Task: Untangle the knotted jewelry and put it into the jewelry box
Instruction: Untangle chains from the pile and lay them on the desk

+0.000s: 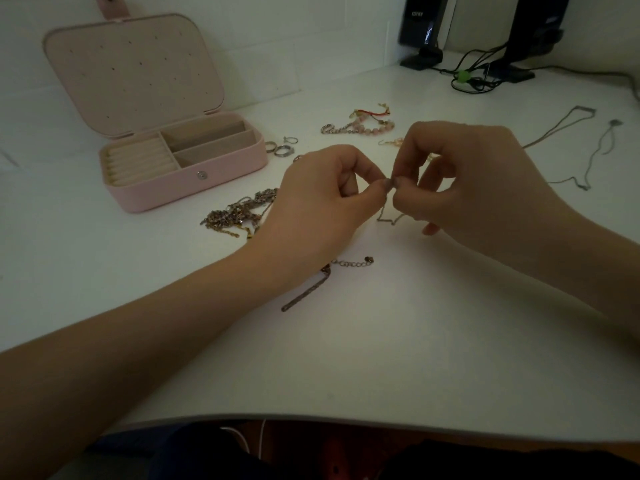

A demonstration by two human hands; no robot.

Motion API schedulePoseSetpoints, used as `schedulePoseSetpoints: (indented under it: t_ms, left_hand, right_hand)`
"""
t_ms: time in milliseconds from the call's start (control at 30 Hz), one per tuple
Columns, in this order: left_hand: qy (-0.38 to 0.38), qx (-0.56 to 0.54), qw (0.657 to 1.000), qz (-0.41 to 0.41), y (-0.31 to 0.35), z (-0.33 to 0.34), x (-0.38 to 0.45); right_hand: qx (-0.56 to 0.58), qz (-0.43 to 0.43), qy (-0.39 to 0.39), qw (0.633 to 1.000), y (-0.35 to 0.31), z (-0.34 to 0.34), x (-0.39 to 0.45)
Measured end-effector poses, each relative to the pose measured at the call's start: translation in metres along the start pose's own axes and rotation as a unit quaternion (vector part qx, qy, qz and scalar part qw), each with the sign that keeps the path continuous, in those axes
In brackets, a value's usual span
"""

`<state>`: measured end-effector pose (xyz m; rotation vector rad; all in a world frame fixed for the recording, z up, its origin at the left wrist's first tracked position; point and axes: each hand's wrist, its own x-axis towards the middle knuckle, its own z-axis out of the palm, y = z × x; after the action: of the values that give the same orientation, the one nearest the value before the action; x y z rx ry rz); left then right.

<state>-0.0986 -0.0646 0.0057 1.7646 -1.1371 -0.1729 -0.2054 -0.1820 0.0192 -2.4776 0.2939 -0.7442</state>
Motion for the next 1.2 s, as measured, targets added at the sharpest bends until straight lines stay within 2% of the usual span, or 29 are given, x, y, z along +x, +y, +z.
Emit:
schedulePoseSetpoints:
  t_ms: [267,433,700,900,1200]
  left_hand:
    - [-0.003,-0.039,0.999,-0.026,0.001,-0.004,-0.001]
    - [-0.006,-0.098,0.991,-0.087,0.002,-0.005,0.0]
    - [-0.009,-0.167,0.976,-0.142,0.002,-0.006,0.003]
    - [-0.061,-0.22,0.955,-0.188,0.004,-0.01,0.007]
    - [-0.073,-0.205,0.957,-0.19,0.003,-0.011,0.008]
  right_hand:
    - [-0.044,-0.037,0.012,0.998,0.0,-0.001,0.001]
    - [-0.09,-0.077,0.033,0.992,0.005,-0.005,0.002]
    - [-0.132,-0.116,0.04,0.984,0.005,-0.003,0.002]
    - [-0.153,-0.131,0.048,0.978,0.002,-0.003,0.0]
    - [-0.15,-0.143,0.037,0.978,0.002,-0.002,0.0]
